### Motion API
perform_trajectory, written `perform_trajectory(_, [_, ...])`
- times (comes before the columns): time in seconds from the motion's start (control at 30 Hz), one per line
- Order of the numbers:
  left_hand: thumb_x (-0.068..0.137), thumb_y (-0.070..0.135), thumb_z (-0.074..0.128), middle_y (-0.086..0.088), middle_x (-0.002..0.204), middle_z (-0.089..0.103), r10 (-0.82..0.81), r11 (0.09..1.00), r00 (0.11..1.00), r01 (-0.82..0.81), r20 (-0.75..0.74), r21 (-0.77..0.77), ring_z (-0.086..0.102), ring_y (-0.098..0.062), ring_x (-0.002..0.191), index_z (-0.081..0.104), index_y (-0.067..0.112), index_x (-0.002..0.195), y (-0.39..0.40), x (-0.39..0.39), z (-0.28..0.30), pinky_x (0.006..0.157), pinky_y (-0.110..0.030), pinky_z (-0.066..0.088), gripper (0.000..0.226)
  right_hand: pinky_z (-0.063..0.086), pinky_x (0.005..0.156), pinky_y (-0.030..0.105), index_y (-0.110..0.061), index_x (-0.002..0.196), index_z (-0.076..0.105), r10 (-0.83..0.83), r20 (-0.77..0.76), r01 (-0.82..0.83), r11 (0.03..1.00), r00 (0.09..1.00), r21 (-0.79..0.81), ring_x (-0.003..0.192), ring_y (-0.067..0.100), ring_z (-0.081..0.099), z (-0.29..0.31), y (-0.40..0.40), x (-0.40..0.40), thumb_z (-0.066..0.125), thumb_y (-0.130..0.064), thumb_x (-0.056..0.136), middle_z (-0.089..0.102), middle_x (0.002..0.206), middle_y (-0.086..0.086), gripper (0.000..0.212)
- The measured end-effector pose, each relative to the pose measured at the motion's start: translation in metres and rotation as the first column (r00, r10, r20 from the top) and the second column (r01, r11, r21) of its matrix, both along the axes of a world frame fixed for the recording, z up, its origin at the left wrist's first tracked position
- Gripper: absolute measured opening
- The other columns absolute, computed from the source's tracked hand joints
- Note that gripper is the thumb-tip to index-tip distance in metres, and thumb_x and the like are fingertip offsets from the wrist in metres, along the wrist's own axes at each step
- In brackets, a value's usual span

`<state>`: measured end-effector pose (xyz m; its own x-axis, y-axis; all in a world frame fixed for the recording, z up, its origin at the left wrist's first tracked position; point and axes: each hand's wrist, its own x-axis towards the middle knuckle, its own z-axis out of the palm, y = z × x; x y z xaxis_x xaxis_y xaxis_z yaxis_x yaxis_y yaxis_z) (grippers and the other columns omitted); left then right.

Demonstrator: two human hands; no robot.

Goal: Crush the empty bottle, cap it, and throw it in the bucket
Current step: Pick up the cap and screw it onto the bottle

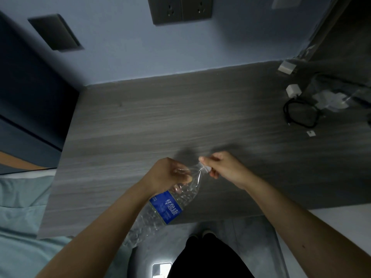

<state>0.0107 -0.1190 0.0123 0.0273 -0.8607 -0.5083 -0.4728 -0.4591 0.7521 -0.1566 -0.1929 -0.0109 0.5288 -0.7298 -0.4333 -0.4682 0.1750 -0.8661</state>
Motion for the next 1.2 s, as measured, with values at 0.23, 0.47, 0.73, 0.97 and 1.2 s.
perform_trajectory(0.23, [0.076,0.012,0.071,-0.008,0.083,0.071,-0.047,0.999,0.997,0.048,0.062,-0.013,0.062,0.003,0.046,0.070,0.004,0.095,0.000,0.006,0.001,0.051,-0.008,0.050,0.021,0.039,0.047,0.016,-0.015,0.055,0.058,-0.083,0.149,0.076,0.996,0.985,0.051,0.039,0.003,0.047,-0.003,0.007,-0.001,0.059,-0.025,0.084,0.054,0.046,-0.004,0.030])
perform_trajectory(0.47, [0.078,0.009,0.067,-0.006,0.074,0.073,-0.027,0.987,0.982,0.056,-0.189,0.149,0.066,-0.012,0.050,0.070,0.006,0.093,0.004,0.017,0.006,0.050,-0.018,0.055,0.016,0.048,0.063,0.008,-0.017,0.096,0.064,-0.074,0.365,0.039,0.994,0.928,0.104,0.063,-0.006,0.059,-0.005,0.017,-0.009,0.057,-0.001,0.082,0.066,0.086,-0.002,0.022])
perform_trajectory(0.73, [0.079,0.012,0.066,-0.005,0.074,0.073,0.007,0.977,0.975,0.041,-0.222,0.209,0.066,-0.012,0.050,0.068,0.003,0.095,0.005,0.020,0.005,0.051,-0.020,0.056,0.018,0.049,0.078,0.008,-0.021,0.106,0.063,-0.014,0.394,-0.055,0.985,0.919,0.164,0.093,-0.005,0.064,-0.004,0.009,-0.014,0.060,0.005,0.077,0.067,0.103,-0.011,0.039])
perform_trajectory(0.97, [0.079,0.009,0.067,0.000,0.070,0.072,-0.022,0.985,0.985,0.051,-0.173,0.164,0.066,-0.009,0.048,0.068,0.004,0.097,0.005,0.019,0.005,0.047,-0.015,0.052,0.019,0.053,0.071,0.010,-0.003,0.115,0.058,-0.018,0.308,-0.027,0.990,0.951,0.140,0.075,0.001,0.064,-0.001,0.008,-0.010,0.059,-0.002,0.081,0.066,0.091,0.002,0.034])
perform_trajectory(1.2, [0.078,0.008,0.068,-0.021,0.092,0.072,-0.053,0.994,0.997,0.057,-0.049,0.091,0.063,-0.003,0.044,0.067,0.000,0.100,0.006,0.012,0.001,0.047,-0.011,0.052,0.024,0.045,0.054,0.018,0.008,0.089,0.063,0.009,0.114,-0.017,0.997,0.993,0.070,0.053,0.010,0.053,-0.003,0.012,0.002,0.055,-0.014,0.086,0.057,0.065,0.009,0.024])
